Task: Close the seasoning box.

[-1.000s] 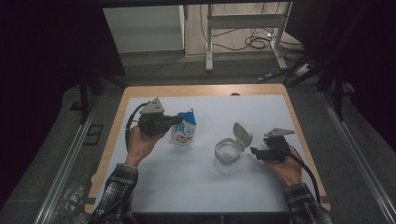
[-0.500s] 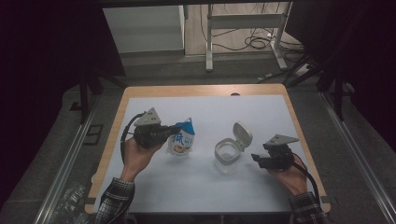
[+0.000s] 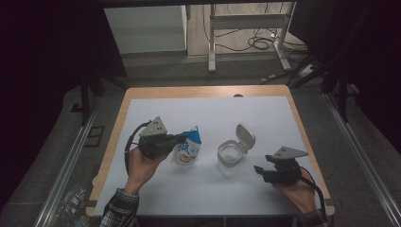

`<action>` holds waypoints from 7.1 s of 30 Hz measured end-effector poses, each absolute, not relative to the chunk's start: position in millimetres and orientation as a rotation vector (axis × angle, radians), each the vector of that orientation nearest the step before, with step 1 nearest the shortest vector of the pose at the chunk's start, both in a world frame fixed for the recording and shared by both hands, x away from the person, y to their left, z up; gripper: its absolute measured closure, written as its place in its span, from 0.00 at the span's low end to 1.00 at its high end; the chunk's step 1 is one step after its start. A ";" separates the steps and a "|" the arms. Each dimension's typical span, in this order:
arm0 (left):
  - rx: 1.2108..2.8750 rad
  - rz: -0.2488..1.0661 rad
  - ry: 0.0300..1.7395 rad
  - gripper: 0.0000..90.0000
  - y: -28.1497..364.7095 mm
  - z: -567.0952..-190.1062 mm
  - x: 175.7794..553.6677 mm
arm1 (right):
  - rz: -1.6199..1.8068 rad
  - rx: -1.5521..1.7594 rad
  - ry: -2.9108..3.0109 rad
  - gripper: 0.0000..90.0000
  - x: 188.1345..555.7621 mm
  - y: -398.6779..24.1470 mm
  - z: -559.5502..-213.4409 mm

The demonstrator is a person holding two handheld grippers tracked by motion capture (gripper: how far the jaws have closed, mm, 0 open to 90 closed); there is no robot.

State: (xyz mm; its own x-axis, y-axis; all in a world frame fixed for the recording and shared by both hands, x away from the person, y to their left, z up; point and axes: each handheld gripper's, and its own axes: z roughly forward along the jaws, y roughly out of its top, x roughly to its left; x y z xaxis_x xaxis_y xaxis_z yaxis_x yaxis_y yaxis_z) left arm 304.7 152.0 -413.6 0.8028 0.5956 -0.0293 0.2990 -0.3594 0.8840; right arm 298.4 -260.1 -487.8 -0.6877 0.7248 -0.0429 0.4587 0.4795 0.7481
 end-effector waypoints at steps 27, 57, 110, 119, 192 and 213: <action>1.971 0.326 0.640 1.00 137.1 -405.4 274.3 | 1.159 0.795 2.561 0.51 263.3 -209.2 -492.3; 1.974 0.284 0.626 1.00 123.2 -394.5 272.9 | 1.176 0.656 2.630 0.57 258.4 -161.3 -502.7; 1.966 0.201 0.616 1.00 110.8 -343.8 266.0 | 1.338 0.608 2.328 0.57 267.3 -105.4 -505.7; 1.960 0.169 0.622 1.00 109.1 -344.3 269.0 | 1.377 0.600 2.252 0.56 265.1 -104.7 -503.4; 2.246 0.129 0.687 1.00 38.6 -375.9 331.4 | 1.426 0.736 2.591 0.82 246.1 -127.8 -508.5; 2.466 0.031 0.680 1.00 15.1 -368.0 355.5 | 1.521 0.808 2.609 0.82 246.2 -123.9 -507.2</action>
State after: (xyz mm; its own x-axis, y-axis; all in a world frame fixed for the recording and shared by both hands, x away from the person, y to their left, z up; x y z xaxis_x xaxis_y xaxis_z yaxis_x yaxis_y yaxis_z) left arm 355.5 15.1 -368.0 0.8699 0.4772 -0.1248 0.4636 -0.7048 0.5370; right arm 246.2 -123.9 -507.2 -0.8664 0.4390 0.2382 0.4235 0.3930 0.8162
